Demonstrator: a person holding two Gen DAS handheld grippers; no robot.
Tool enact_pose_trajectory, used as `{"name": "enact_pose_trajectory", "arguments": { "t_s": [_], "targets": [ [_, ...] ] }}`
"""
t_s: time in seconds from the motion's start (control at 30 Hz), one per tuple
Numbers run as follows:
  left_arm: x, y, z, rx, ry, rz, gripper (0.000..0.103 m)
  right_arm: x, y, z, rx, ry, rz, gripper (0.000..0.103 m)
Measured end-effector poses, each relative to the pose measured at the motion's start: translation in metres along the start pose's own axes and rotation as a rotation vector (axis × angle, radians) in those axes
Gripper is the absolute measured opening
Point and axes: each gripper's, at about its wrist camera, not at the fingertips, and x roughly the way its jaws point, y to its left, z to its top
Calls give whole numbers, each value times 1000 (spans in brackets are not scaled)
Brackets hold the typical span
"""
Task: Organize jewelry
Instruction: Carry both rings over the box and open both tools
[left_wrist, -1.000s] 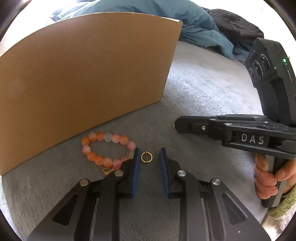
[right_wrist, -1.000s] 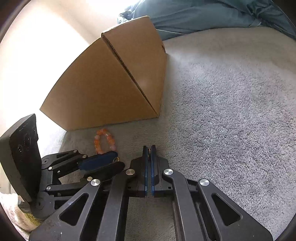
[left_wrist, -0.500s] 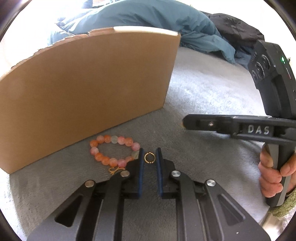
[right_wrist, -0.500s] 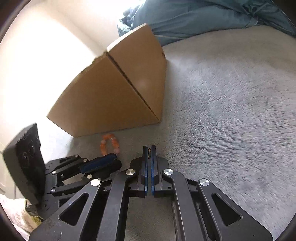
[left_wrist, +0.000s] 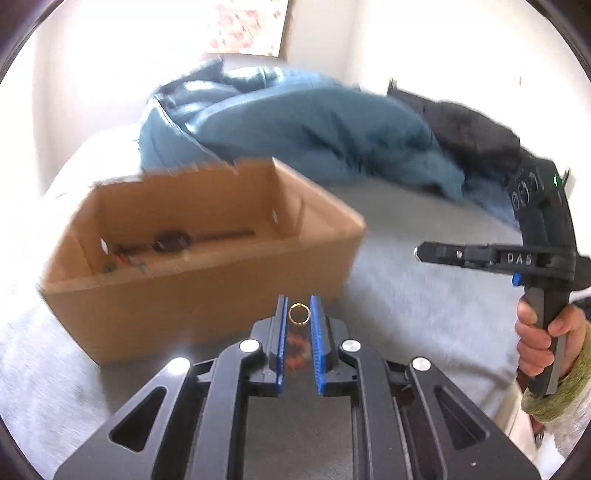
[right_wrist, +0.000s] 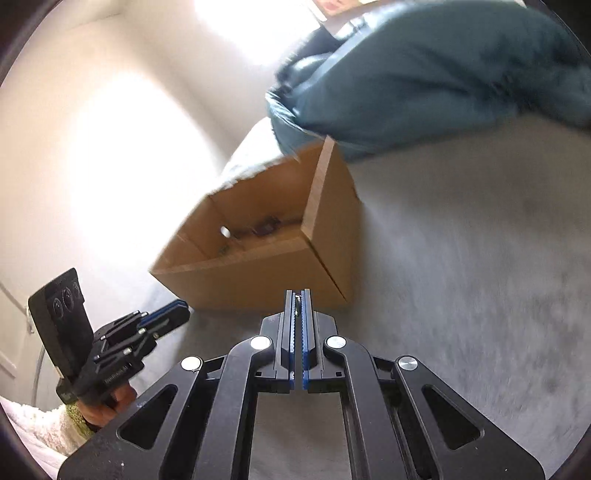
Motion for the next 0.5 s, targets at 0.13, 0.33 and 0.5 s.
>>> {"name": "enact_pose_trajectory", "arguments": {
  "t_s": [0.13,0.33,0.5],
  "targets": [
    [-17,23,31,-38,-61,20,11,8,32,30,-71,-24,45,1],
    [19,62,56,-87,21,76,11,63,59,60,-135,53,47,1],
    [62,97,64,-167,104,102,11,115,60,76,-130,143,11,1]
  ]
}}
